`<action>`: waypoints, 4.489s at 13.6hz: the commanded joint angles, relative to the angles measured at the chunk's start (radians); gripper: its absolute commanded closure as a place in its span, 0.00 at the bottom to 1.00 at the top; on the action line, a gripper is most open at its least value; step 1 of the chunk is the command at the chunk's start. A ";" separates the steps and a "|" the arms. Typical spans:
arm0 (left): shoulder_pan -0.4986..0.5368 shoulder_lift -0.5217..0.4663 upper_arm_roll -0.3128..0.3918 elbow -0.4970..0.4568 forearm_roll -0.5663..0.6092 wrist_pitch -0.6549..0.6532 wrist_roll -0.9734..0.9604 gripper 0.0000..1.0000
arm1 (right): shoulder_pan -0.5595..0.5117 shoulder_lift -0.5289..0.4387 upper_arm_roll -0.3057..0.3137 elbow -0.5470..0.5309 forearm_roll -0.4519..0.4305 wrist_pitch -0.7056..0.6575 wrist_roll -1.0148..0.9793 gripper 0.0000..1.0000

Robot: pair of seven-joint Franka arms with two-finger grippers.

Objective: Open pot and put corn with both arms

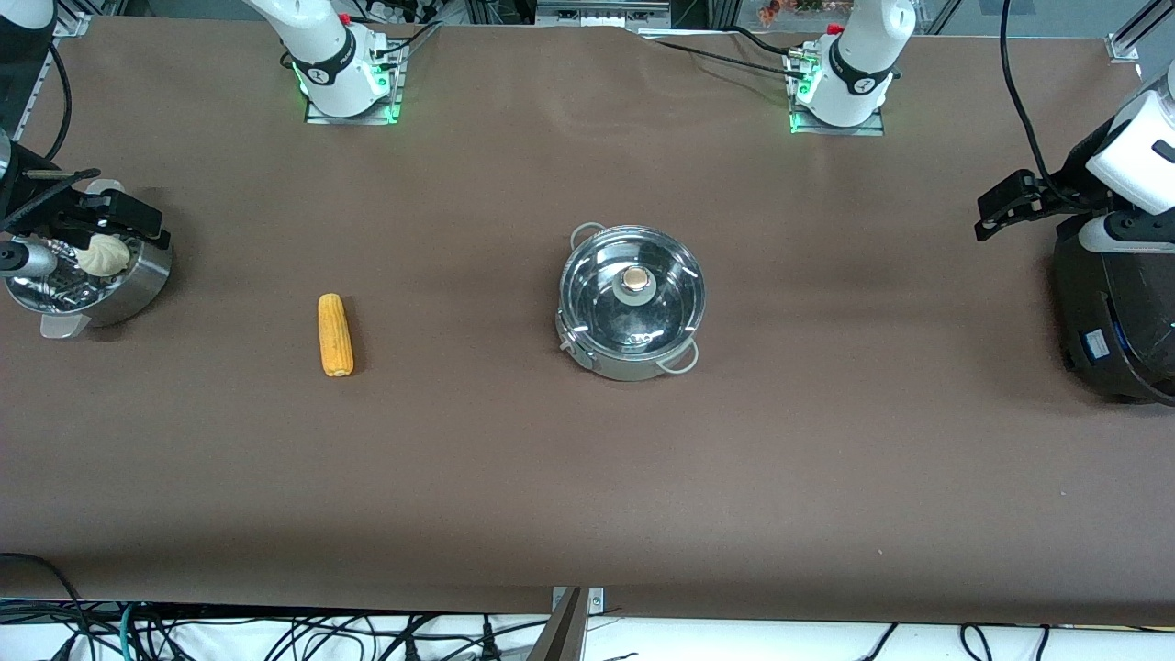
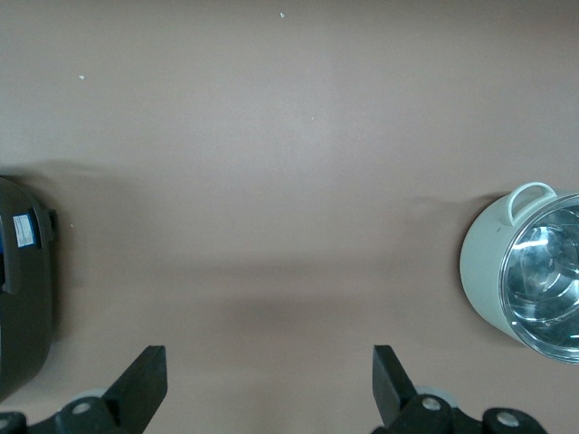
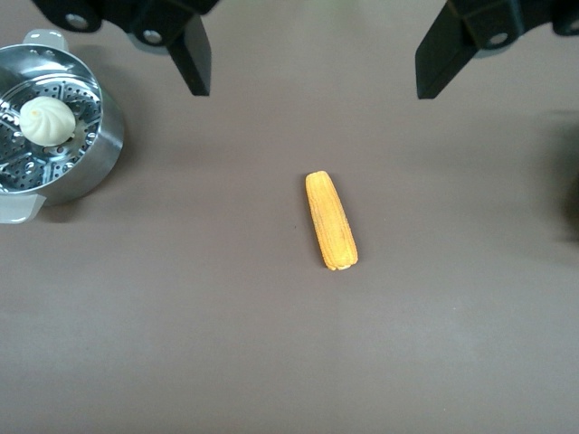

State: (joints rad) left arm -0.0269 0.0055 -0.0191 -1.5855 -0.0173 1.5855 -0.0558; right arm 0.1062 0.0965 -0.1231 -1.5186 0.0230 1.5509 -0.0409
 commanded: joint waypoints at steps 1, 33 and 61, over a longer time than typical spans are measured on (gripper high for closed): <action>0.008 0.016 0.002 0.035 -0.026 -0.027 0.022 0.00 | -0.007 0.009 0.000 0.020 -0.003 -0.012 -0.028 0.00; -0.039 0.073 -0.028 0.039 -0.029 -0.124 0.027 0.00 | -0.011 0.066 0.000 0.021 0.008 0.024 -0.030 0.00; -0.591 0.535 -0.027 0.164 -0.119 0.263 -0.621 0.00 | 0.015 0.239 0.103 -0.595 0.083 0.957 -0.174 0.00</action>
State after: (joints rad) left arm -0.6133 0.5998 -0.0564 -1.3441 -0.1121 1.8367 -0.6846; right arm 0.1251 0.3308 -0.0284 -2.0844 0.0855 2.4599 -0.1866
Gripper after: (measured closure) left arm 0.000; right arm 0.000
